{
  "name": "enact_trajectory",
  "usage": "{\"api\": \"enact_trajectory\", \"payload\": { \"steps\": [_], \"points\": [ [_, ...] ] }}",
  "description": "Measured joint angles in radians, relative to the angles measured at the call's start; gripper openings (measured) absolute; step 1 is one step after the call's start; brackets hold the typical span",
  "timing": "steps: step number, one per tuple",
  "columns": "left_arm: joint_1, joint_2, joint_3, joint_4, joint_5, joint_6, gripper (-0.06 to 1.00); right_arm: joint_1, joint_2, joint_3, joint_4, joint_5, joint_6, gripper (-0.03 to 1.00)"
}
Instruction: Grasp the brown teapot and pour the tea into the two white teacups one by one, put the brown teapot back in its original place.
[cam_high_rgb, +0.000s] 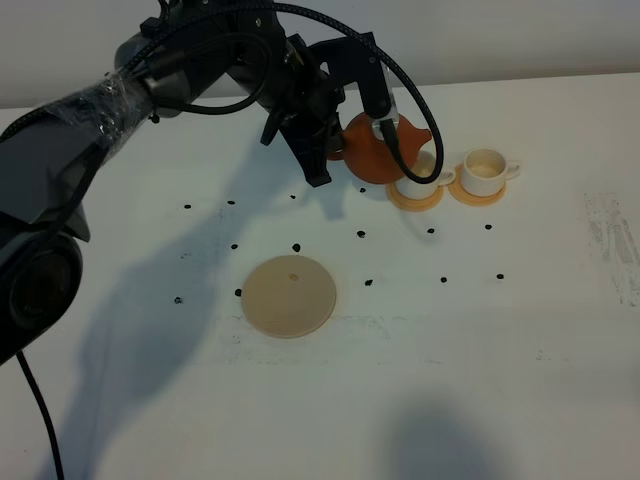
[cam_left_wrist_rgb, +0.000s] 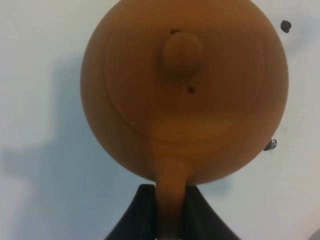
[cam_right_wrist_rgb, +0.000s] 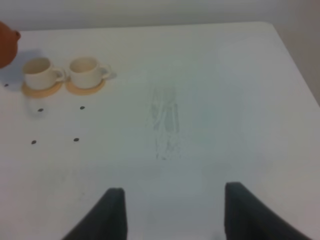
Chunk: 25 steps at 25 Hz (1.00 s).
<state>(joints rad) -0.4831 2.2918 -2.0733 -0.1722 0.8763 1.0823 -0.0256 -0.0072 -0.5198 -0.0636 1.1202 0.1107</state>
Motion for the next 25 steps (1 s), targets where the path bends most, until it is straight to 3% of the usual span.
{"api": "enact_trajectory", "payload": {
  "steps": [17, 25],
  "points": [
    [0.000, 0.000, 0.000, 0.102, -0.068, 0.063, 0.12, 0.000, 0.000, 0.000, 0.000, 0.000, 0.000, 0.43],
    [0.001, 0.003, 0.000, 0.124, -0.075, 0.138, 0.12, 0.000, 0.000, 0.000, 0.000, 0.000, 0.000, 0.43]
  ]
}}
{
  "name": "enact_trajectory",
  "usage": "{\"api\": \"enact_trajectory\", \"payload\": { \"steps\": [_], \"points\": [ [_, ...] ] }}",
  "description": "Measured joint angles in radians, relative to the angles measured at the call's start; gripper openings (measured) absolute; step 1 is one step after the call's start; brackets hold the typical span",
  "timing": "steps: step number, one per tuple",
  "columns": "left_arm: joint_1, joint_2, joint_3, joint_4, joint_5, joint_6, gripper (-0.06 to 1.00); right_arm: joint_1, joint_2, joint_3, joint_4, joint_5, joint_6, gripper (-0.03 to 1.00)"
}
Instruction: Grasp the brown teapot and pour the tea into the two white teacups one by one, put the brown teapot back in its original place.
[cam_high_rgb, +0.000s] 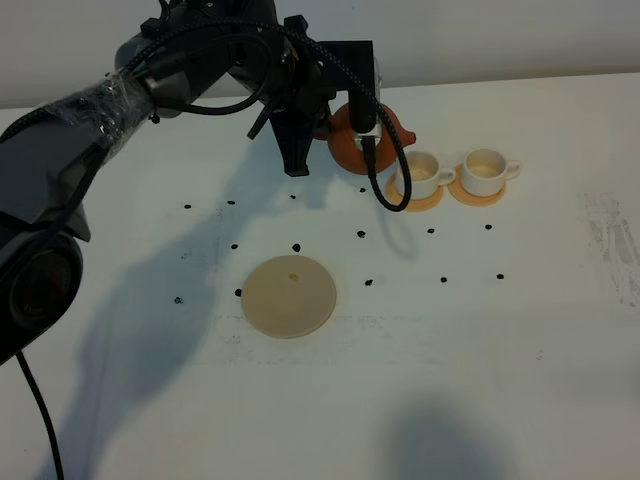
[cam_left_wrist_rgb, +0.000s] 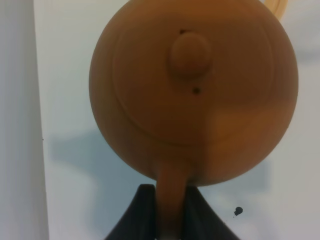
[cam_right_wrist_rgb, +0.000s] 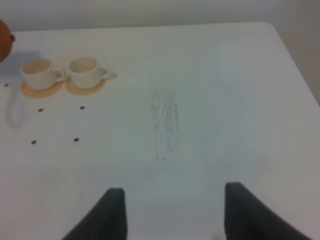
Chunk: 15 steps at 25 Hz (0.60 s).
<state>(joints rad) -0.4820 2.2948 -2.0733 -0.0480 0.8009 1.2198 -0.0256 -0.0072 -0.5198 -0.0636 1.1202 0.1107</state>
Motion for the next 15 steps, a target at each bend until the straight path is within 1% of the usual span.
{"api": "enact_trajectory", "payload": {
  "steps": [3, 9, 11, 15],
  "points": [
    [0.000, 0.016, 0.000, 0.015, -0.009, -0.002, 0.12, 0.000, 0.000, 0.000, 0.000, 0.000, 0.000, 0.43],
    [0.000, 0.067, 0.000, 0.048, -0.063, -0.048, 0.12, 0.000, 0.000, 0.000, 0.000, 0.000, 0.000, 0.43],
    [0.000, 0.070, 0.000, 0.067, -0.087, -0.057, 0.12, 0.000, 0.000, 0.000, 0.000, 0.000, 0.000, 0.43],
    [0.000, 0.070, 0.000, 0.074, -0.126, -0.062, 0.12, 0.000, 0.000, 0.000, 0.000, 0.000, 0.000, 0.43]
  ]
}}
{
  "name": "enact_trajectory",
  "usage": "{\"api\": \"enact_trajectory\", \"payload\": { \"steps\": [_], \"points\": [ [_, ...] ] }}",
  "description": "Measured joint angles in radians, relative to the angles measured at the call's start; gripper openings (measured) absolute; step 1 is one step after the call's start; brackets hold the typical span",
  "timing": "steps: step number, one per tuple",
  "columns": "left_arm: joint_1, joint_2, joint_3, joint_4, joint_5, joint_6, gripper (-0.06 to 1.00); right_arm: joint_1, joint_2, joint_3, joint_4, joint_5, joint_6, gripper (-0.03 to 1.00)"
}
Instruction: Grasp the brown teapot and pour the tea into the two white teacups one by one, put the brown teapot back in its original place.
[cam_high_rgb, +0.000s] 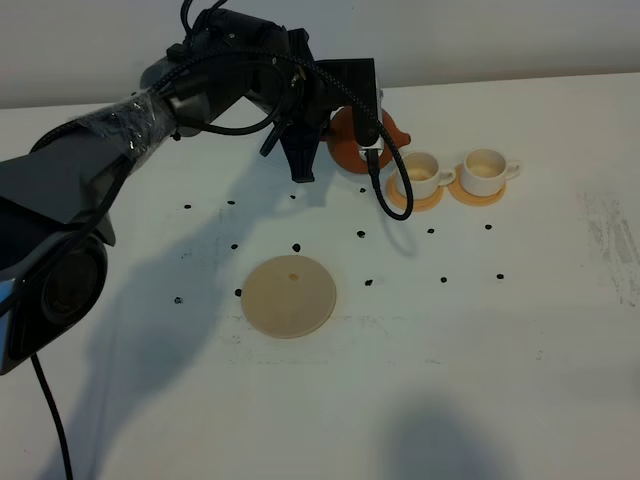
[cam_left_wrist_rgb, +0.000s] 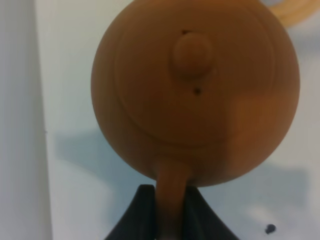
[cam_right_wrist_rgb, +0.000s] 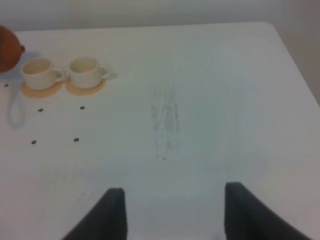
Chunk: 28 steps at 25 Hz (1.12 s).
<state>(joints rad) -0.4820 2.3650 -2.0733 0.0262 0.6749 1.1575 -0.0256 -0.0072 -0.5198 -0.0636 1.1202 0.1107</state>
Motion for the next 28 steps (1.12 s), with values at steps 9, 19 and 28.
{"api": "enact_trajectory", "payload": {
  "steps": [9, 19, 28],
  "points": [
    [-0.003, 0.000, 0.000, 0.027, -0.024, 0.004, 0.12, 0.000, 0.000, 0.000, 0.000, 0.000, 0.000, 0.43],
    [-0.012, 0.000, 0.000, 0.071, -0.032, 0.021, 0.12, 0.000, 0.000, 0.000, 0.000, 0.000, 0.000, 0.43],
    [-0.021, 0.000, 0.000, 0.095, -0.031, 0.051, 0.12, 0.000, 0.000, 0.000, 0.000, 0.000, 0.000, 0.43]
  ]
}}
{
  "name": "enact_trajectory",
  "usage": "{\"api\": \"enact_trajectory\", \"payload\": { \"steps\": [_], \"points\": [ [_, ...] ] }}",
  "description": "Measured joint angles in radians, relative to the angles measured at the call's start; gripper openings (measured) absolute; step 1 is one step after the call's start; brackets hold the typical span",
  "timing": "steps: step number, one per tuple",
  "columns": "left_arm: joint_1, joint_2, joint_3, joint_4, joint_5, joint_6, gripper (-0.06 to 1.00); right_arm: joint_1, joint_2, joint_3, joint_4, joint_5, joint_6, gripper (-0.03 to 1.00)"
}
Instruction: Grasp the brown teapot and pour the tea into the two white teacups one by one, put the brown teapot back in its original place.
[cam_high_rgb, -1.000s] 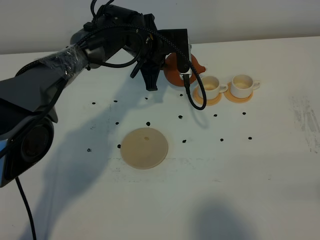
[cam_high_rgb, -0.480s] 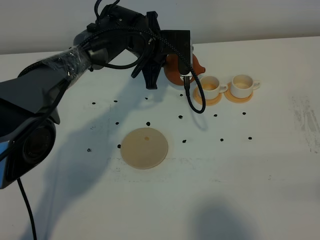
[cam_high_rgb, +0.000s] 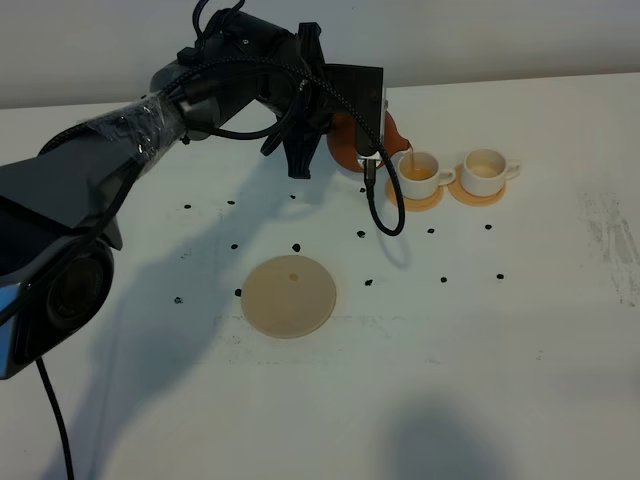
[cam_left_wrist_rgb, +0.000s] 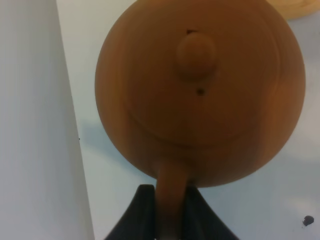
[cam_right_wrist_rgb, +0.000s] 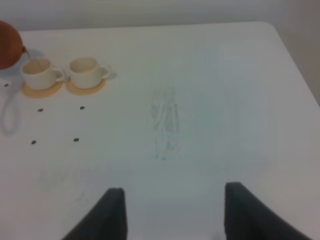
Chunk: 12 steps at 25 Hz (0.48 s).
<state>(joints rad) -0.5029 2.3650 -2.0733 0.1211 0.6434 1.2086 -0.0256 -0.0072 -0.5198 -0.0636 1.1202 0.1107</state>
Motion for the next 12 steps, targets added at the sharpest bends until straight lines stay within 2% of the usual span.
{"api": "enact_trajectory", "payload": {
  "steps": [12],
  "points": [
    [0.000, 0.000, 0.000, 0.027, -0.004, 0.028, 0.12, 0.000, 0.000, 0.000, 0.000, 0.000, 0.000, 0.43]
  ]
}}
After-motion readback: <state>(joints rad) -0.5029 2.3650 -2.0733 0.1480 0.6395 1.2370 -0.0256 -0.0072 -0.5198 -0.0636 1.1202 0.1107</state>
